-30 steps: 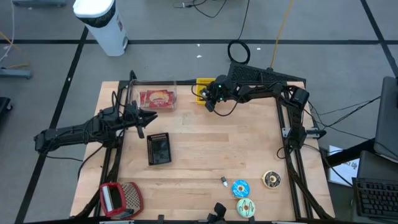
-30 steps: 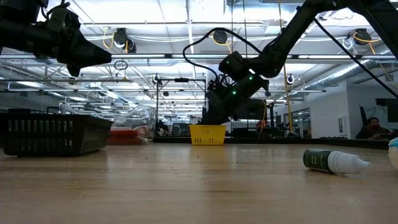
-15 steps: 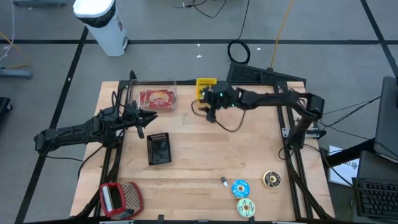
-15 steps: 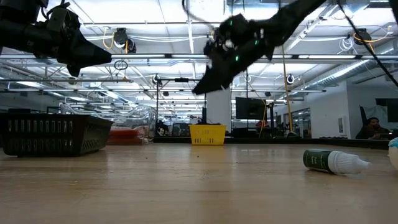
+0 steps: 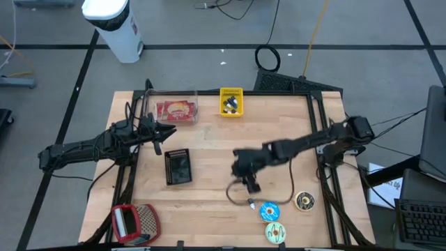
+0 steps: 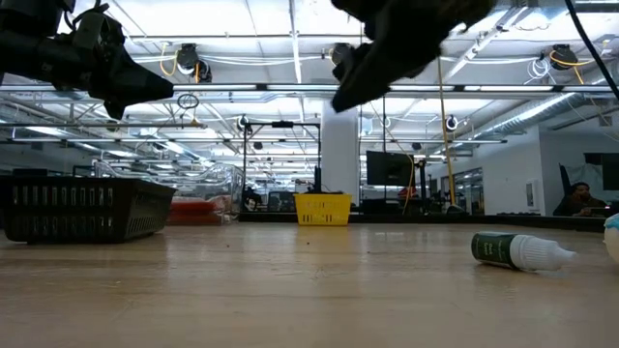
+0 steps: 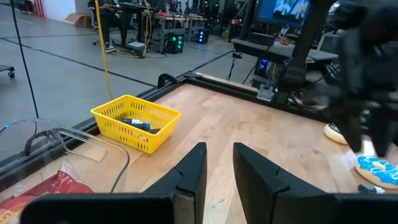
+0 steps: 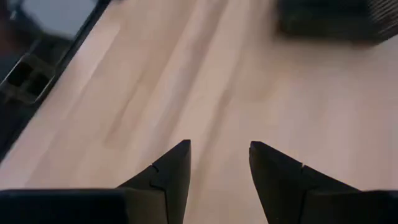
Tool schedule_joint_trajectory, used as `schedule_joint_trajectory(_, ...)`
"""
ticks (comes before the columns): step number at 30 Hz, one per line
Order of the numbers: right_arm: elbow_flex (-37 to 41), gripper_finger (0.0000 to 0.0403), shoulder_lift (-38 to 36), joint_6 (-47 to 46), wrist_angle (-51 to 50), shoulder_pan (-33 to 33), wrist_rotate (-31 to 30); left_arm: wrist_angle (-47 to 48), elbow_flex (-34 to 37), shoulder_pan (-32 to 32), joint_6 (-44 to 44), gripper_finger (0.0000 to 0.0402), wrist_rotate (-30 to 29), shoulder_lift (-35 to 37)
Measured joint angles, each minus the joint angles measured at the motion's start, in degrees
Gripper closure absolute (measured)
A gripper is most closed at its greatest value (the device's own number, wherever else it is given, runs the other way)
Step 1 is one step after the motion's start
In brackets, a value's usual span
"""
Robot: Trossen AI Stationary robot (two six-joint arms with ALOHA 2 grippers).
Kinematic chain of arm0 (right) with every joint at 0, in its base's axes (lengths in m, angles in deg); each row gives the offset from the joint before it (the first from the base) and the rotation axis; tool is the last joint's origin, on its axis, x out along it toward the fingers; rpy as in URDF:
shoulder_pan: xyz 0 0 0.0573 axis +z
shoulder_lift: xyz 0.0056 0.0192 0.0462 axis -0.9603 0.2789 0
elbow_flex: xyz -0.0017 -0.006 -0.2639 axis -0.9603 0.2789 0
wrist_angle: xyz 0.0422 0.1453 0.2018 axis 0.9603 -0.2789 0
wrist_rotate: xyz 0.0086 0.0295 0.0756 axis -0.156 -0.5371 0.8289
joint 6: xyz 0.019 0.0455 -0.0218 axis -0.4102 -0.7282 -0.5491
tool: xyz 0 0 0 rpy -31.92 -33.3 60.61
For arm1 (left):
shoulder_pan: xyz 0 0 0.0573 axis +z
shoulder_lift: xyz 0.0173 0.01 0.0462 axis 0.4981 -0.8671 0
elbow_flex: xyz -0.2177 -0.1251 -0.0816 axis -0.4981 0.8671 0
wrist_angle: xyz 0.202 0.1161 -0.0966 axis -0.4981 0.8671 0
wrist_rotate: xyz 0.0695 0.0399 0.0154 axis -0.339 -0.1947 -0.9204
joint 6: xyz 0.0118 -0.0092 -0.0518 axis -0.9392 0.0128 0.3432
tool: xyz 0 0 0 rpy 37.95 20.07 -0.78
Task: Pick & Place Food Item
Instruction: Put the green food coloring bottle into the yellow bin
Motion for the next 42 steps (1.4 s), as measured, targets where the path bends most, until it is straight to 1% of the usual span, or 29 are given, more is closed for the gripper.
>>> schedule_joint_trajectory(1, 0.19, 0.0251, 0.20, -1.28, -0.88, 1.82, -0.46, -0.01, 0.00, -0.01, 0.00, 0.0323, 0.01, 0.00)
schedule_joint_trajectory(4, 1.26, 0.0238, 0.16, -6.26, -3.54, 6.93, -4.58, 0.00, 0.00, 0.01, 0.00, 0.0323, 0.00, 0.00)
schedule_joint_trajectory(8, 3.83, 0.0199, 0.08, -10.54, -5.47, 12.69, -7.96, 0.01, 0.01, 0.00, 0.00, 0.0323, 0.00, 0.00)
schedule_joint_trajectory(11, 7.21, 0.0168, 0.18, -8.45, -1.97, 16.49, -12.34, -0.01, -0.01, 0.01, 0.00, 0.0323, 0.00, 0.01)
schedule_joint_trajectory(14, 11.43, 0.0143, 1.08, -6.25, 4.95, 18.23, -16.72, 0.01, -0.01, -0.01, 0.00, 0.0323, 0.00, 0.02)
schedule_joint_trajectory(16, 13.97, 0.0130, 1.59, -6.14, 8.65, 18.14, -16.32, 0.01, 0.01, 0.01, 0.00, 0.0323, 0.00, 0.02)
schedule_joint_trajectory(19, 15.71, 0.0118, 2.72, -6.61, 13.27, 17.15, -12.31, 0.01, -0.01, 0.00, 0.00, 0.0323, 0.00, 0.01)
schedule_joint_trajectory(25, 16.36, 0.0117, 4.96, -5.96, 13.00, 15.11, -4.93, -0.01, 0.01, 0.01, 0.01, 0.0323, 0.00, 0.01)
schedule_joint_trajectory(28, 16.27, 0.0120, 6.08, -5.40, 14.08, 13.67, -3.28, -0.01, 0.01, 0.00, 0.00, 0.0323, 0.00, 0.02)
schedule_joint_trajectory(34, 16.26, 0.0121, 6.02, 0.84, 15.65, 10.46, -3.51, 0.01, 0.01, 0.01, 0.00, 0.0323, 0.00, 0.00)
schedule_joint_trajectory(39, 16.27, 0.0129, 6.02, 1.66, 14.28, 9.39, -3.56, 0.00, 0.00, 0.00, 0.00, 0.0323, 0.02, 0.02)
schedule_joint_trajectory(42, 16.27, 0.0140, 6.03, 1.80, 13.42, 9.33, -7.08, 0.00, 0.01, 0.00, 0.00, 0.0323, 0.01, 0.01)
